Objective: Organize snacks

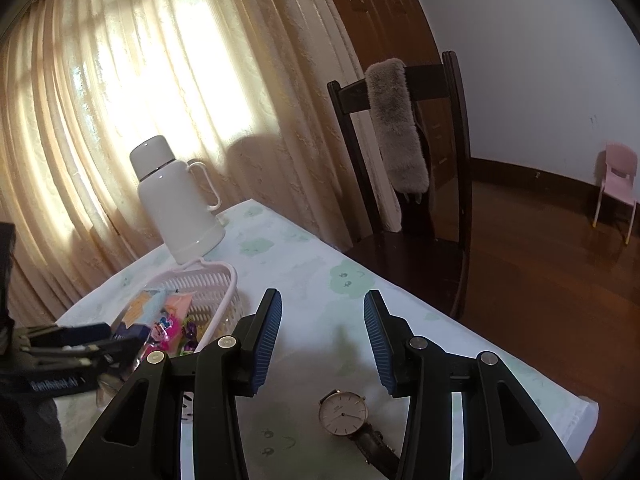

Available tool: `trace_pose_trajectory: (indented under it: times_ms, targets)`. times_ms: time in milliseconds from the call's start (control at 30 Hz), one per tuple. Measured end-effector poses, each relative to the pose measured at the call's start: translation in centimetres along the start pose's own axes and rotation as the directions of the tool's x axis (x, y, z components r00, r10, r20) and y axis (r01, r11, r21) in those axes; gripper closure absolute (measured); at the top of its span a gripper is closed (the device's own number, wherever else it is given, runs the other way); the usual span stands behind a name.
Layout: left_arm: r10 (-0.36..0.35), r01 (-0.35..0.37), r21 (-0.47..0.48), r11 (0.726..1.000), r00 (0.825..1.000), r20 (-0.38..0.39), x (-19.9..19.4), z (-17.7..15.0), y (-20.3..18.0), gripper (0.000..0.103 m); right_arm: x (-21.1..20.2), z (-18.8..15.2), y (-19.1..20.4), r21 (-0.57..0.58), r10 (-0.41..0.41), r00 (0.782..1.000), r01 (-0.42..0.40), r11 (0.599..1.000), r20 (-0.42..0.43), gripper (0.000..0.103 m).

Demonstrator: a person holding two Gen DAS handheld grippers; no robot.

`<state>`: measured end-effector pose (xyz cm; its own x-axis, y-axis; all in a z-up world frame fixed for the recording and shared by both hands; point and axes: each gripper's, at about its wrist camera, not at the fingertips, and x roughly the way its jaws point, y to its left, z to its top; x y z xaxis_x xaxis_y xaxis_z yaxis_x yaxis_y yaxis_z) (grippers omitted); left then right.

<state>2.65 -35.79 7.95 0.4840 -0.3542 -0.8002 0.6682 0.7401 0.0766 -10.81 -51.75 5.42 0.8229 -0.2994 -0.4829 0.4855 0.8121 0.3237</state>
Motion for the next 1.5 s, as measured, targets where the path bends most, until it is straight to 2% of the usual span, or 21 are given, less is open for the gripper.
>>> trace_pose_trajectory:
  times_ms: [200, 300, 533, 633, 733, 900, 967, 1067, 1267, 1333, 1500]
  targets:
    - [-0.035, 0.035, 0.017, 0.999, 0.999, 0.008, -0.7, 0.1, -0.9, 0.039, -0.5, 0.2, 0.1, 0.003, 0.005, 1.0, -0.005, 1.0, 0.012, 0.057]
    - [-0.03, 0.03, 0.011, 0.999, 0.999, 0.015, -1.1, 0.1, -0.7, 0.039, -0.7, 0.2, 0.1, 0.007, 0.008, 1.0, -0.008, 1.0, 0.016, 0.053]
    - [-0.018, 0.02, -0.054, 0.998, 0.999, 0.029, -2.2, -0.3, 1.3, 0.038, -1.3, 0.2, 0.7, -0.004, 0.037, 0.999, -0.037, 0.999, 0.014, 0.05]
    - [0.012, -0.008, -0.075, 0.997, 0.999, 0.043, -2.8, -0.5, 2.2, 0.038, -1.6, 0.1, 1.5, -0.023, 0.058, 0.998, -0.058, 0.998, 0.01, 0.045]
    - [0.085, -0.079, -0.082, 0.993, 0.994, 0.071, -3.4, -0.7, 2.7, 0.037, -2.0, -0.2, 2.5, -0.052, 0.087, 0.996, -0.087, 0.995, 0.0, 0.041]
    - [0.181, -0.173, -0.089, 0.981, 0.978, 0.101, -4.0, -1.2, 3.2, 0.036, -2.7, -0.9, 4.4, -0.11, 0.145, 0.989, -0.147, 0.983, -0.031, 0.028]
    - [0.208, -0.199, -0.084, 0.976, 0.971, 0.115, -4.3, -1.5, 3.3, 0.026, -2.9, -1.2, 5.0, -0.13, 0.155, 0.987, -0.159, 0.979, -0.037, 0.025]
    - [0.241, -0.231, -0.084, 0.969, 0.959, 0.146, -4.9, -1.9, 3.3, 0.023, -3.0, -1.6, 5.9, -0.162, 0.172, 0.983, -0.18, 0.97, -0.058, 0.021]
    - [0.332, -0.318, -0.1, 0.943, 0.921, 0.203, -6.2, -2.9, 3.4, 0.015, -3.1, -2.6, 7.2, -0.207, 0.191, 0.976, -0.209, 0.956, -0.104, 0.017]
    - [0.347, -0.33, -0.109, 0.938, 0.913, 0.213, -6.5, -3.1, 3.6, 0.013, -3.3, -2.8, 7.4, -0.215, 0.194, 0.975, -0.214, 0.953, -0.109, 0.014]
    - [0.357, -0.338, -0.12, 0.933, 0.906, 0.227, -7.0, -3.5, 3.7, 0.011, -3.5, -3.2, 7.9, -0.233, 0.196, 0.973, -0.221, 0.947, -0.125, 0.005]
